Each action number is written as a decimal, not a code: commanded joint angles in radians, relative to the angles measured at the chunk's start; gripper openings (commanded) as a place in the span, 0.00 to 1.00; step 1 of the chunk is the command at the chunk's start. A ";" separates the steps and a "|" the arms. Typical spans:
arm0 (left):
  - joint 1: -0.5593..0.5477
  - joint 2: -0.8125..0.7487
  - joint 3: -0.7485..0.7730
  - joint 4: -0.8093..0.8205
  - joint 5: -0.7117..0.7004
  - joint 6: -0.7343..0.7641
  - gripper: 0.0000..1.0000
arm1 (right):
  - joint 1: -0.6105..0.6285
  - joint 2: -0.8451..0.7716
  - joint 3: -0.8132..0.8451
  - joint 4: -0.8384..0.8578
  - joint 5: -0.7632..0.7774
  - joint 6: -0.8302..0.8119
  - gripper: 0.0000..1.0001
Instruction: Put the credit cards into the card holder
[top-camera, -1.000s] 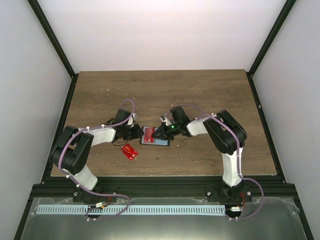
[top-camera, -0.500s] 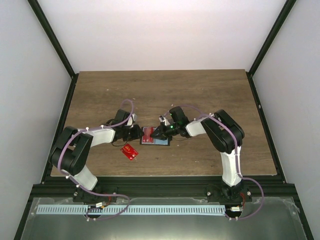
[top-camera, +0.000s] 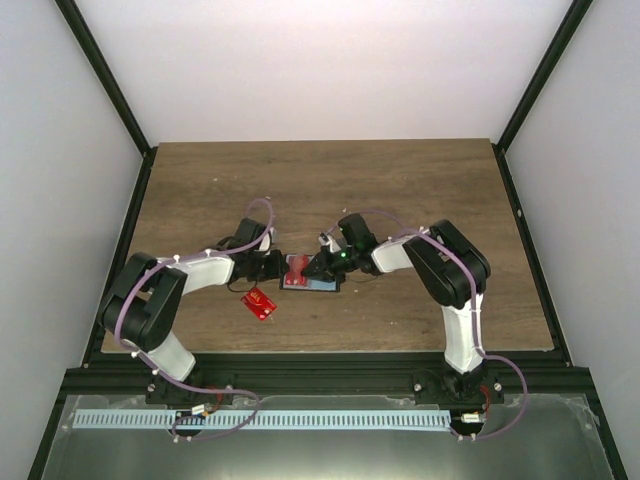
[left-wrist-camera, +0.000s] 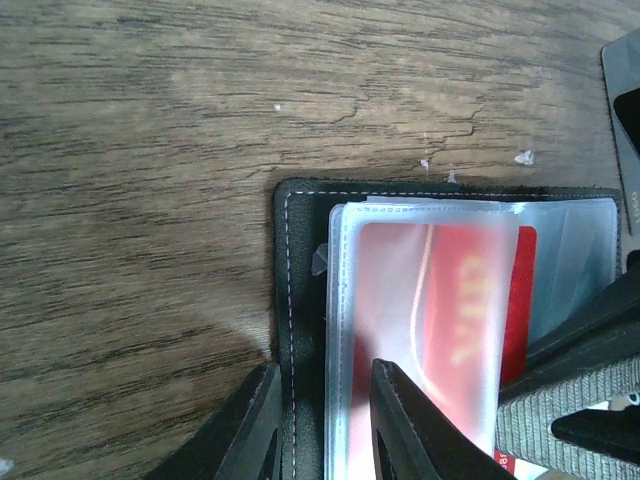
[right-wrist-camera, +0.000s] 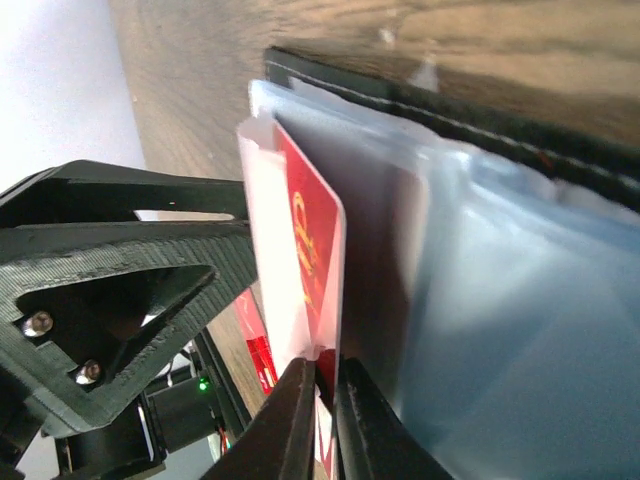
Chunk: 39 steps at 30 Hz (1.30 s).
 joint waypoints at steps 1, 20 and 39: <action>-0.022 0.057 -0.010 -0.137 -0.117 0.032 0.27 | 0.016 -0.056 0.035 -0.147 0.056 -0.057 0.11; -0.029 0.019 -0.002 -0.176 -0.183 0.034 0.27 | 0.017 -0.248 0.108 -0.427 0.173 -0.214 0.62; -0.029 -0.313 0.007 -0.438 -0.275 -0.004 0.43 | 0.039 -0.449 0.125 -0.589 0.293 -0.375 0.94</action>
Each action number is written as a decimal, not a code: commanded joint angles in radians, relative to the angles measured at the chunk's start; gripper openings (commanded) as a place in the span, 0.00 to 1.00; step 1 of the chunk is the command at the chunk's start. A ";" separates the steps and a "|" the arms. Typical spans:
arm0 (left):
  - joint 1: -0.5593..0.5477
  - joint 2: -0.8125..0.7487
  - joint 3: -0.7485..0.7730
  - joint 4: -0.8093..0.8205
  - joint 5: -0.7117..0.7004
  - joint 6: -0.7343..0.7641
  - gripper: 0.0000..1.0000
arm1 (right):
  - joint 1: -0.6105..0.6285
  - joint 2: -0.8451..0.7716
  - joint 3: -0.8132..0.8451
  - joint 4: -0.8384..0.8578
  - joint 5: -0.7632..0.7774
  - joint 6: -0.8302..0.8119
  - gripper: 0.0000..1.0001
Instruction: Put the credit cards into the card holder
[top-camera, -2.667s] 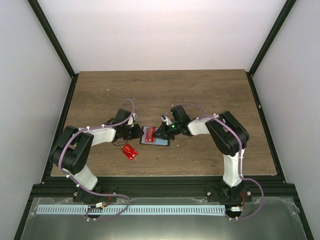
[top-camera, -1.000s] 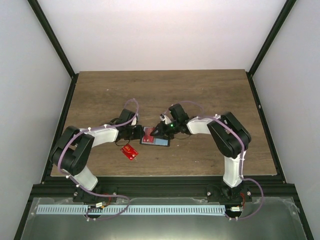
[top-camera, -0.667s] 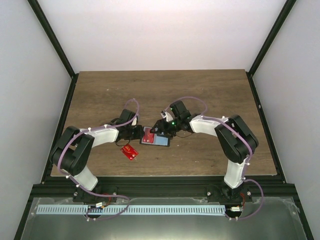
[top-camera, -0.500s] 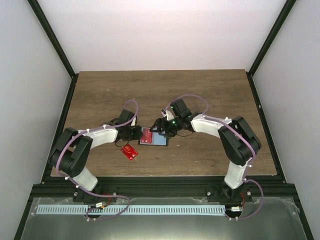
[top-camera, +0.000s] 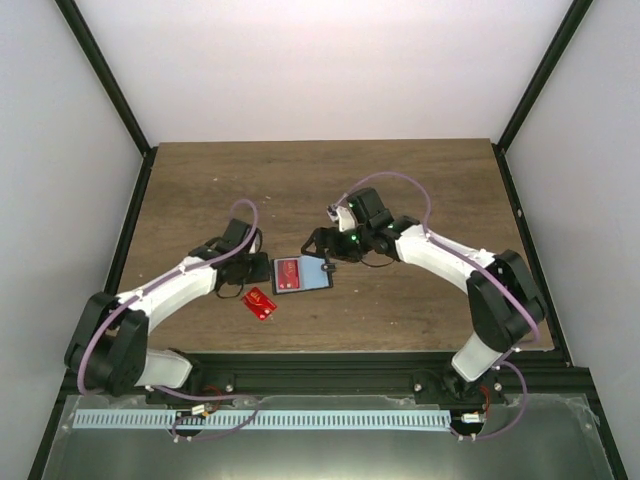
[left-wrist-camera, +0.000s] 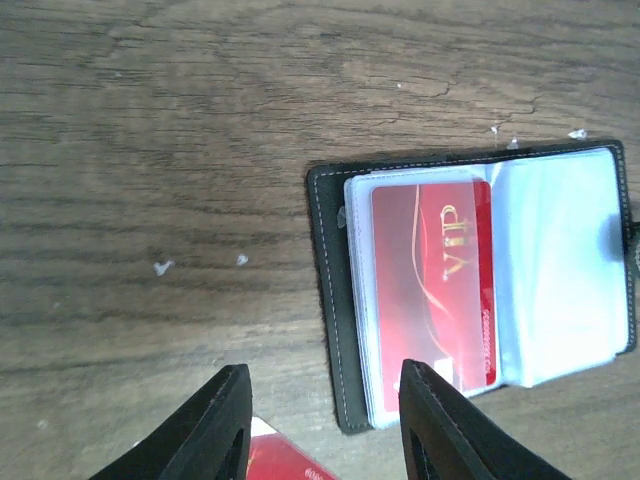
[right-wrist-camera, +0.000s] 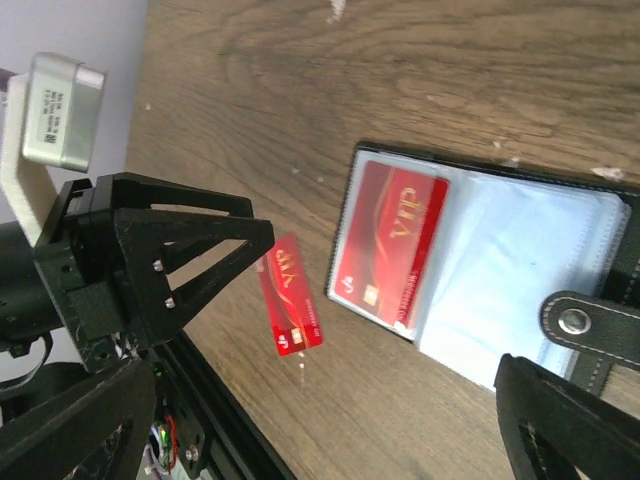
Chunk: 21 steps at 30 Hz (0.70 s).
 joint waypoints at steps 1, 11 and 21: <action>0.003 -0.085 -0.027 -0.111 -0.043 -0.021 0.44 | 0.042 -0.075 -0.011 -0.007 0.030 -0.045 0.95; -0.004 -0.046 -0.111 -0.024 -0.088 -0.088 0.50 | 0.155 -0.099 -0.131 0.053 0.053 -0.001 0.93; -0.024 0.029 -0.161 0.039 -0.073 -0.100 0.50 | 0.155 -0.202 -0.200 -0.015 0.096 -0.021 0.93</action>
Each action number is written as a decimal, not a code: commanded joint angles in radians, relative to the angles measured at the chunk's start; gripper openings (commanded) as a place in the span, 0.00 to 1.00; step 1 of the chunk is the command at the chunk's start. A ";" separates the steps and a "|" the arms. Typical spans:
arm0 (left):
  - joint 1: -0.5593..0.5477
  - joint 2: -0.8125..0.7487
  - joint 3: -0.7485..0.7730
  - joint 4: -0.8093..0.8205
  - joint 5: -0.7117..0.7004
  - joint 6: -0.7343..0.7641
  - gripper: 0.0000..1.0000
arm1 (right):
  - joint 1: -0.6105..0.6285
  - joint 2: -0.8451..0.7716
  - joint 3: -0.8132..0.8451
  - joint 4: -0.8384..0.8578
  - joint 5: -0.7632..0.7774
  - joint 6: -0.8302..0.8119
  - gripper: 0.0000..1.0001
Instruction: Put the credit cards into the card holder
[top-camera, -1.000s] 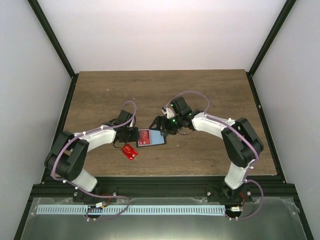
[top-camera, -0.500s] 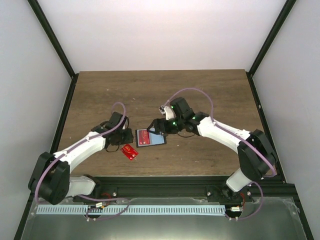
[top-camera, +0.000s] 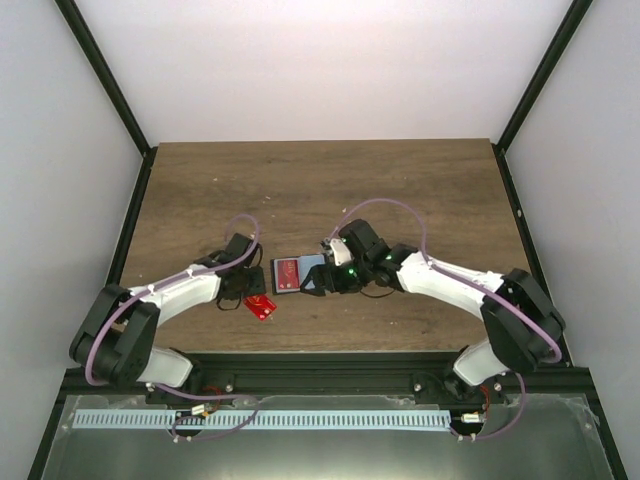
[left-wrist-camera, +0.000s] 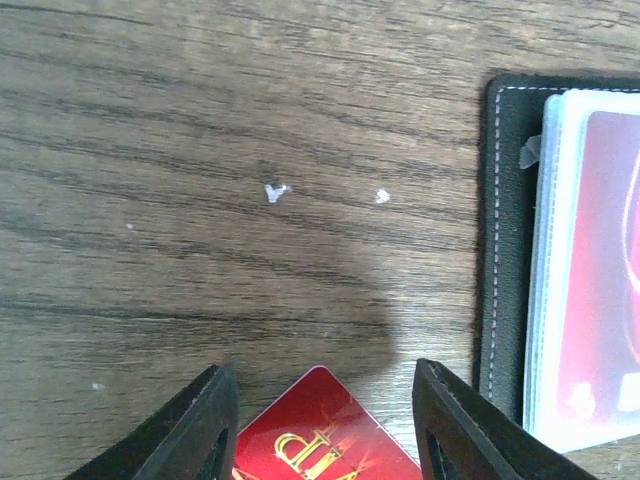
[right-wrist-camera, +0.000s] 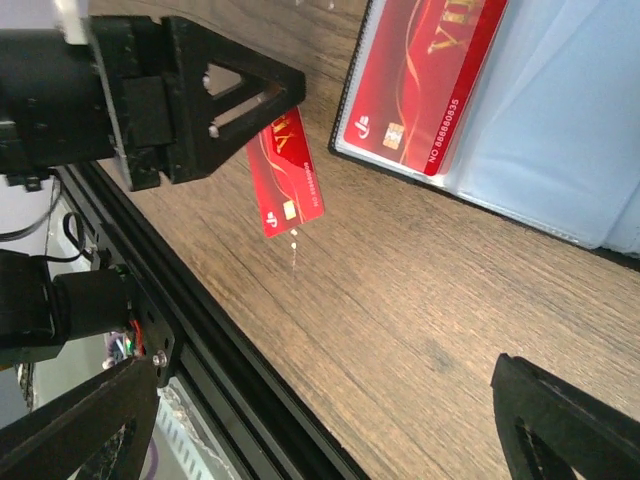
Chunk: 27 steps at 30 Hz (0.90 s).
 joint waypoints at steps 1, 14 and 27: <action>-0.029 -0.005 -0.055 0.006 0.021 -0.040 0.50 | 0.000 -0.082 -0.010 -0.038 0.043 -0.016 0.93; -0.241 -0.147 -0.171 -0.035 0.019 -0.262 0.50 | 0.000 -0.179 -0.179 0.068 -0.022 0.076 0.93; -0.388 -0.208 -0.205 0.013 -0.007 -0.320 0.49 | 0.046 -0.249 -0.345 0.214 -0.064 0.208 0.92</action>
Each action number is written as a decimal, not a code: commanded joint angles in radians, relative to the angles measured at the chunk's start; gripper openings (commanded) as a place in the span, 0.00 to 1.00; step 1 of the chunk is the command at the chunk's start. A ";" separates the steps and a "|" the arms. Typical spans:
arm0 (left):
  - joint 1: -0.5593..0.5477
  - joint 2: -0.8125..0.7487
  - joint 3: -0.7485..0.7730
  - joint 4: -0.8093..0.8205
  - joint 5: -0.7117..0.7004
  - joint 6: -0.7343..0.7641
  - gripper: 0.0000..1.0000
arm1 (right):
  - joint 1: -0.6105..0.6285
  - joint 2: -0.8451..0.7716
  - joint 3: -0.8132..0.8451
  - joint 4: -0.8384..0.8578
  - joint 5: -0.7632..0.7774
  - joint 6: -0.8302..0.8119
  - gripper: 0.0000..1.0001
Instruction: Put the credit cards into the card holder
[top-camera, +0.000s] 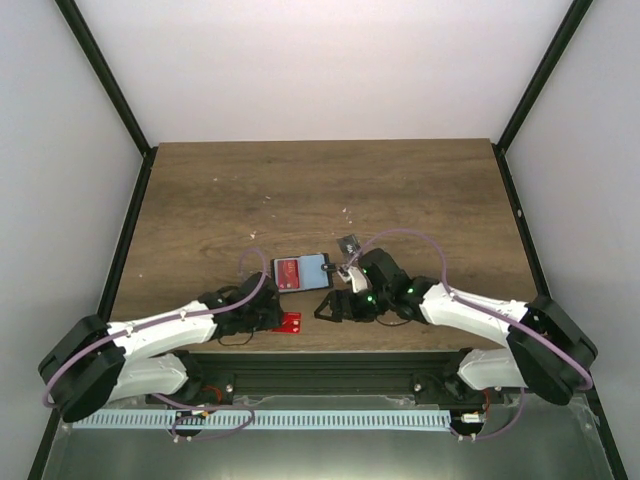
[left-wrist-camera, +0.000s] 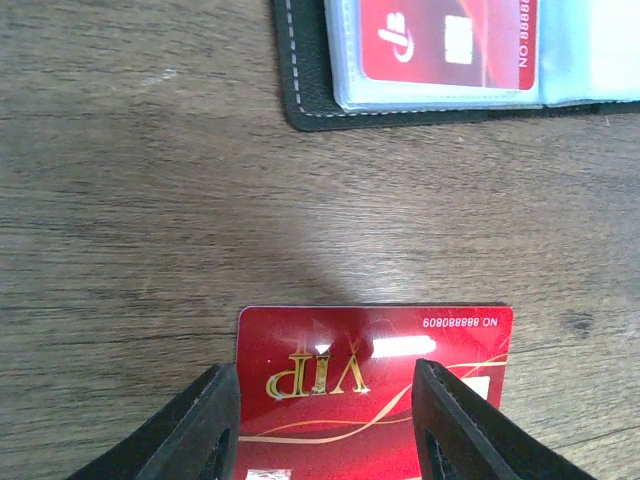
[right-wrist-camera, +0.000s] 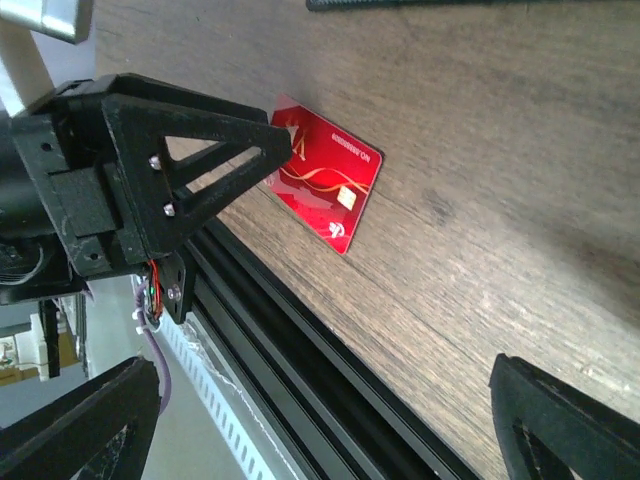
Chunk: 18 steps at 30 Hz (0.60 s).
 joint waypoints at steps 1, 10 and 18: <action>-0.034 0.049 -0.009 -0.014 -0.010 -0.012 0.49 | 0.019 -0.035 -0.060 0.075 -0.003 0.079 0.92; -0.060 0.147 0.040 0.041 -0.060 0.064 0.50 | 0.019 -0.112 -0.146 0.048 0.051 0.117 0.92; -0.140 0.158 0.049 0.045 -0.045 0.012 0.50 | 0.067 -0.191 -0.198 0.060 0.030 0.196 0.90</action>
